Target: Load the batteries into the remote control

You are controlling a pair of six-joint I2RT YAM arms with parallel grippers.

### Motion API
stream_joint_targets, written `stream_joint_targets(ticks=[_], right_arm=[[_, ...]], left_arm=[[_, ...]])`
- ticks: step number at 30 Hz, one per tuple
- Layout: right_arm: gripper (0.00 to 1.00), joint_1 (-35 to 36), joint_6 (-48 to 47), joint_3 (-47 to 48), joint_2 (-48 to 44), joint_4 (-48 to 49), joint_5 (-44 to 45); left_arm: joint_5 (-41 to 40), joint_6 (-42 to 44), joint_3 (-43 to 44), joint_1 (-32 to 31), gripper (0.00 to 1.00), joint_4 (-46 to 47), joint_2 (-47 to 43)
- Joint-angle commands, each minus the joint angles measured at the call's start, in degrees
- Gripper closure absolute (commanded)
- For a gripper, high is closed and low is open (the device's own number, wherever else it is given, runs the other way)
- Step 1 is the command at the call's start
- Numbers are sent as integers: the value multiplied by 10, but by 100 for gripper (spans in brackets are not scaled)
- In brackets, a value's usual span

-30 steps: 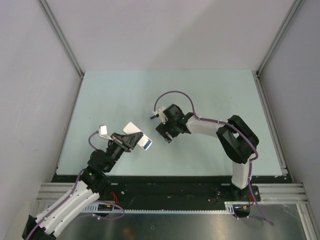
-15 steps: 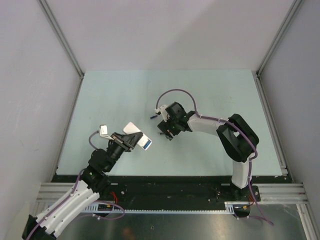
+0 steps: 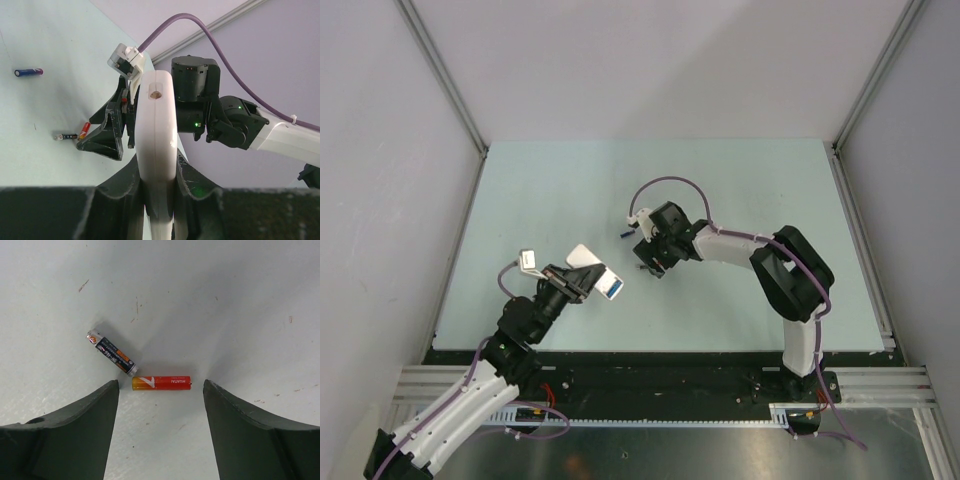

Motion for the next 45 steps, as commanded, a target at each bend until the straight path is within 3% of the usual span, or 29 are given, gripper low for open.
stream_joint_targets(ticks=[1, 16, 24, 30, 34, 41, 45], right_arm=[[29, -5, -13, 16, 20, -4, -6], [61, -9, 15, 17, 20, -30, -17], [70, 1, 59, 10, -44, -65, 4], [82, 28, 103, 11, -138, -122, 88], [100, 58, 162, 9, -211, -172, 176], [100, 187, 225, 16, -303, -199, 363], [100, 225, 256, 40, -315, -212, 379]], left_arm=[[2, 4, 6, 5, 100, 17, -4], [-2, 3, 4, 7, 100, 17, -9], [-11, -2, 2, 9, 100, 19, -10], [-32, -29, 16, 10, 100, 32, 31], [-35, -51, 34, 10, 100, 61, 103], [18, -87, 95, 10, 100, 121, 248], [77, -93, 155, 9, 100, 129, 316]])
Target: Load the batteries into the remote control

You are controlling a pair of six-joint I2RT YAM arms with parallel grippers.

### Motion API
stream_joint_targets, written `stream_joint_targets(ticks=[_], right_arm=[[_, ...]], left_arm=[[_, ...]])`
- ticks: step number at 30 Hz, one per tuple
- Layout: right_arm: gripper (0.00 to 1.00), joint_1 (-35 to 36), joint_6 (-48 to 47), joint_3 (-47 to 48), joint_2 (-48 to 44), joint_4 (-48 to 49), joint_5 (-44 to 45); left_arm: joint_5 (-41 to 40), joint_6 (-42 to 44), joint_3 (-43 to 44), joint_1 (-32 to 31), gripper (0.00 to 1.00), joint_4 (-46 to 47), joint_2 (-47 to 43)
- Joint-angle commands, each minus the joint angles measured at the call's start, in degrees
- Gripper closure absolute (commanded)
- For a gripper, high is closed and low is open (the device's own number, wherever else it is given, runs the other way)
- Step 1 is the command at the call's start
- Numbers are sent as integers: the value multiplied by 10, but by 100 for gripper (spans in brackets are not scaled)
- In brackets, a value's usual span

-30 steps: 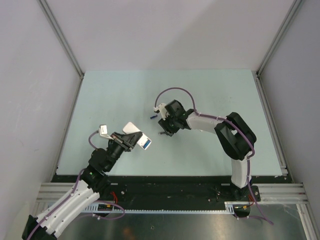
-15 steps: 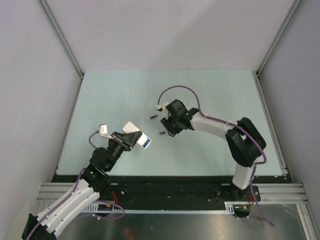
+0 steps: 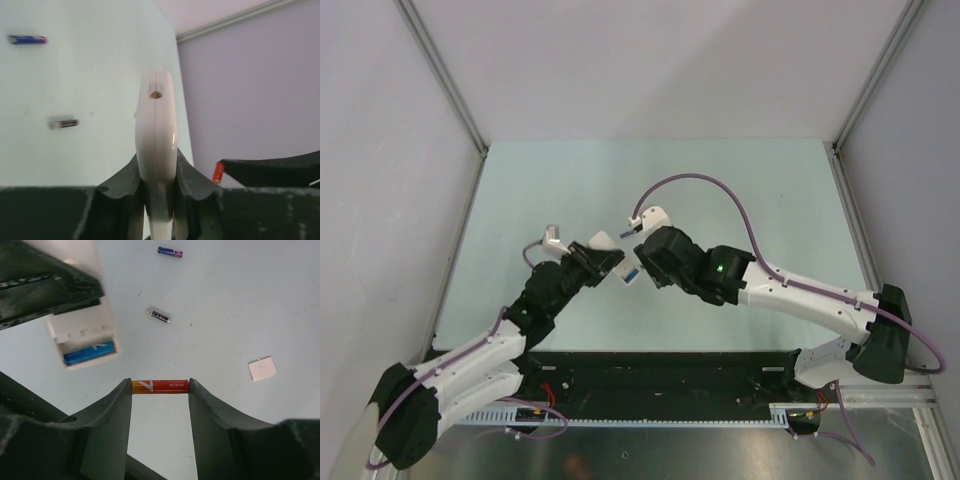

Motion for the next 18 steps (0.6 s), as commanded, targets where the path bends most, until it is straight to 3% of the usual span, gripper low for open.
stream_joint_targets(ticks=[1, 12, 18], right_arm=[[100, 24, 58, 34, -14, -27, 82], [100, 70, 107, 85, -15, -41, 135], [100, 79, 114, 140, 22, -102, 151]], left_arm=[[68, -26, 75, 2, 100, 67, 53], [130, -79, 88, -5, 100, 204, 160], [171, -115, 88, -5, 100, 318, 227]])
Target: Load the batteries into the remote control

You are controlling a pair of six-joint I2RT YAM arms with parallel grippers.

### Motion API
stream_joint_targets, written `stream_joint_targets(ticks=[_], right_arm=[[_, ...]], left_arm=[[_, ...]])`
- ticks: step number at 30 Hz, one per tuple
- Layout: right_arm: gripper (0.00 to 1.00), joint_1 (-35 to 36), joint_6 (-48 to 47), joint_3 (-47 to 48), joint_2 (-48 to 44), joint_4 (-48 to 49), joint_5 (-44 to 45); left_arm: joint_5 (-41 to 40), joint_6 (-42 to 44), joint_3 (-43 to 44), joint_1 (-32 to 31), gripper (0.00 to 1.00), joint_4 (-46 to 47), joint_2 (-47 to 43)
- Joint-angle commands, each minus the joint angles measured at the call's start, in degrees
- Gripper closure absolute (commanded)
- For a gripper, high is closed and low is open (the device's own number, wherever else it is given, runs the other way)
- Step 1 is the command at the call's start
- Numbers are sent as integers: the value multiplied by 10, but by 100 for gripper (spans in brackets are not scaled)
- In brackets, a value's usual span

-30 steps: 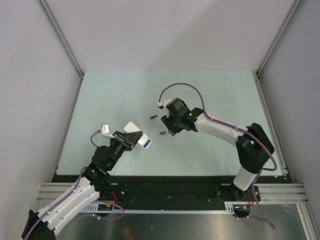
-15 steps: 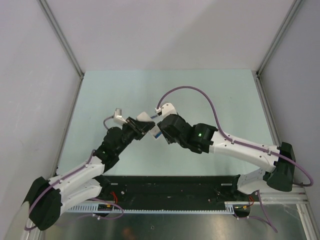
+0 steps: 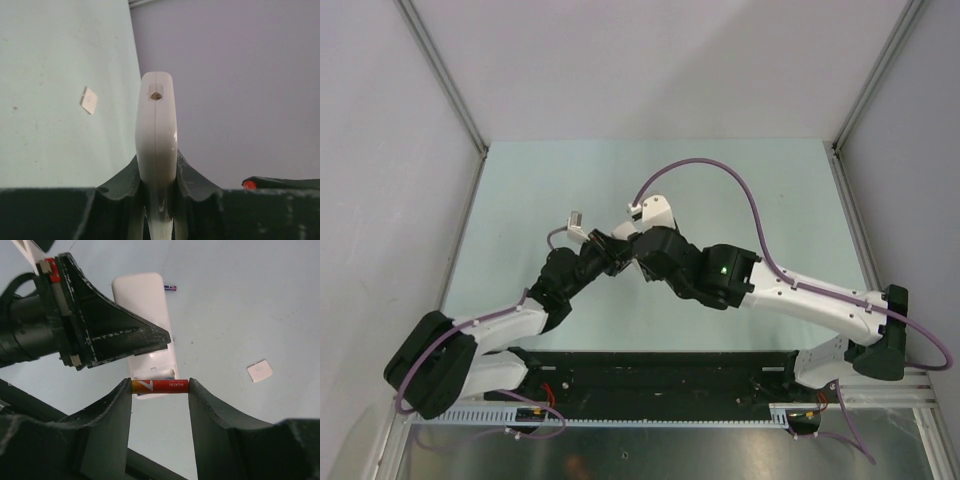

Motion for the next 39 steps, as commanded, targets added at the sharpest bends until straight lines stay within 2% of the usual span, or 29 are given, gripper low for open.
stream_joint_targets(ticks=[1, 12, 33, 39], right_arm=[[100, 7, 23, 41, 20, -43, 35], [100, 6, 33, 71, 58, -96, 39], [100, 18, 17, 84, 79, -127, 62], [92, 19, 15, 85, 79, -120, 54]], left_arm=[[46, -38, 24, -4, 100, 143, 29], [72, -70, 21, -3, 100, 241, 81], [80, -82, 14, -2, 100, 245, 93], [84, -83, 16, -2, 100, 246, 94]])
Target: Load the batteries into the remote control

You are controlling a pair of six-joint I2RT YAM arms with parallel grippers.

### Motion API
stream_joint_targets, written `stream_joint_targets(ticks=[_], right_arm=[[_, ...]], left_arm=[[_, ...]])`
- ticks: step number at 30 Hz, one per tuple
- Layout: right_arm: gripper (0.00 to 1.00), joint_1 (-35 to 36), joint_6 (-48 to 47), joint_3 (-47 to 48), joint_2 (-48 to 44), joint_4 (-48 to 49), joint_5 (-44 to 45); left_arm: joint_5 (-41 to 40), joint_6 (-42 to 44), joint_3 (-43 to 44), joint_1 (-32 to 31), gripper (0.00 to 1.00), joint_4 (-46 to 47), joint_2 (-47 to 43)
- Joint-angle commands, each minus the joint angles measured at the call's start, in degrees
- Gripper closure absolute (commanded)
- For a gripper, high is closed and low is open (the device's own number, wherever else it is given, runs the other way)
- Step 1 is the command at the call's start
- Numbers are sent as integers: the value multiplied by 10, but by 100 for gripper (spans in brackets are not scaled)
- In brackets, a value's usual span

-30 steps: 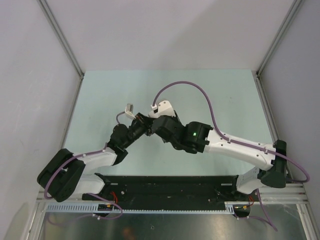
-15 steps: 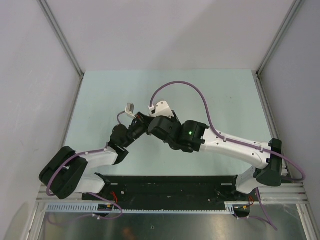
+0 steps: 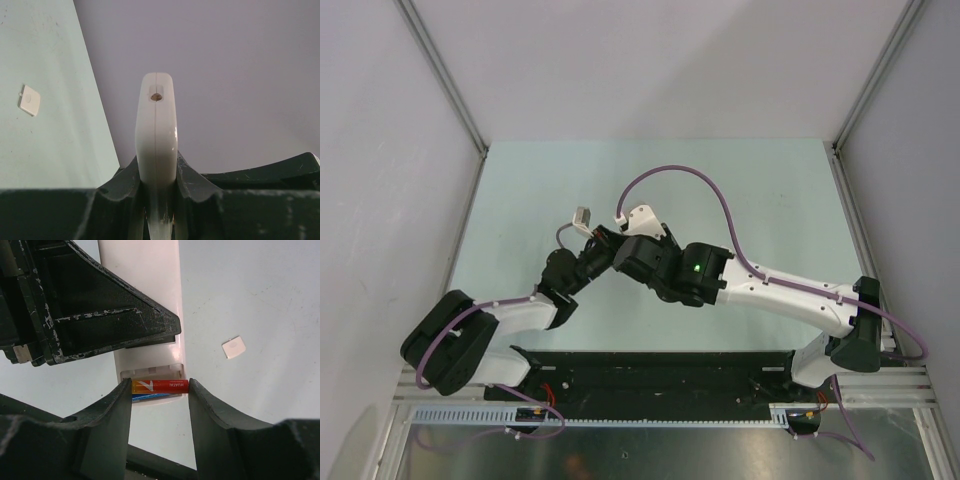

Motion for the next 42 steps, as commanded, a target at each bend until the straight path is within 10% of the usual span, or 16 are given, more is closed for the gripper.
stream_joint_targets(ticks=[1, 42], right_arm=[[91, 5, 0, 24, 5, 0, 8], [56, -4, 18, 33, 8, 0, 2]], left_arm=[[11, -10, 14, 0, 100, 39, -3], [1, -7, 5, 0, 100, 40, -7]])
